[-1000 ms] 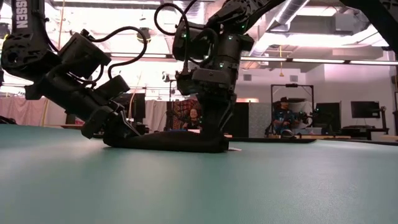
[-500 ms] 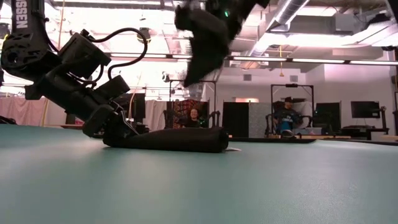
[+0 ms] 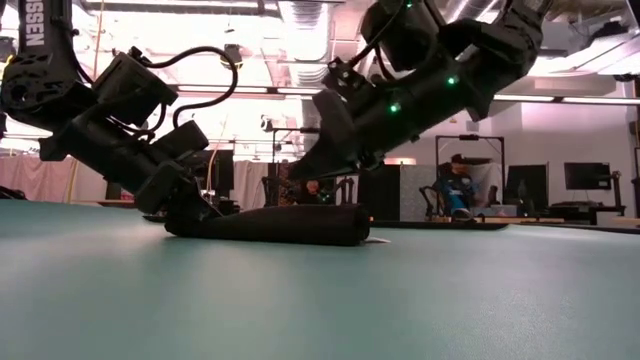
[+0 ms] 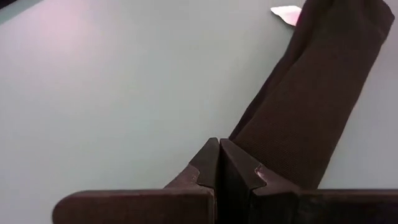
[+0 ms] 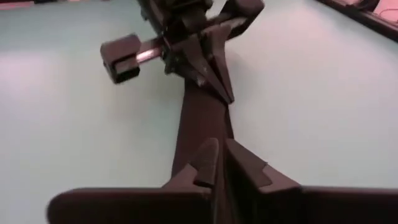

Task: Roll towel
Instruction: Roll the black towel

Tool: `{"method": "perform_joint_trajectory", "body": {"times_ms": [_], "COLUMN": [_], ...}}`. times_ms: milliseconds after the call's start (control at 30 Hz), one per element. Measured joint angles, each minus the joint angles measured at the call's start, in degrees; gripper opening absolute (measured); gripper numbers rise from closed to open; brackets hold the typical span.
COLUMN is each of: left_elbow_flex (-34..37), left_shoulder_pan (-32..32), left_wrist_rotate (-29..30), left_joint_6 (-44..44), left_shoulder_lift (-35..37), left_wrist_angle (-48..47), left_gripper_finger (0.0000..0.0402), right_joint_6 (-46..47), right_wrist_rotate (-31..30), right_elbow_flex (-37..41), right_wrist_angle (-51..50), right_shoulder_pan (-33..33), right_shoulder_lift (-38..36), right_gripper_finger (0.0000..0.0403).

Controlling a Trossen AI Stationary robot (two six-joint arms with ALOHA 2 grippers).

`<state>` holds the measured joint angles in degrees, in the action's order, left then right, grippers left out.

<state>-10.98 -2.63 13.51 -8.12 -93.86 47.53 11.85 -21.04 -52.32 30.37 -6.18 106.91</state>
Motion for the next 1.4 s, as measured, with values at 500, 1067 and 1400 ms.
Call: {"method": "perform_joint_trajectory", "body": {"times_ms": [500,1067,1400], "left_elbow_flex": [-0.62,-6.90,-10.99], "left_shoulder_pan": [-0.02,-0.04,-0.07], "left_wrist_rotate": [0.23,7.71,12.76], "left_joint_6": [-6.14,-11.62,-8.33], "left_shoulder_lift": [-0.09,-0.11,-0.09], "left_wrist_angle": [2.40,-0.61,-8.27], "left_gripper_finger": [0.0000,0.0000,0.0000], "right_joint_6": [3.00,3.44,0.14], "right_wrist_rotate": [-2.15,-4.24,2.93], "right_elbow_flex": [-0.04,-0.01,0.07], "right_wrist_angle": [8.66,-7.41,-6.93], "right_shoulder_pan": [-1.18,1.69,5.45], "right_shoulder_lift": [11.28,9.27,9.38], "right_gripper_finger": [0.0009,0.0009,0.0009]}}
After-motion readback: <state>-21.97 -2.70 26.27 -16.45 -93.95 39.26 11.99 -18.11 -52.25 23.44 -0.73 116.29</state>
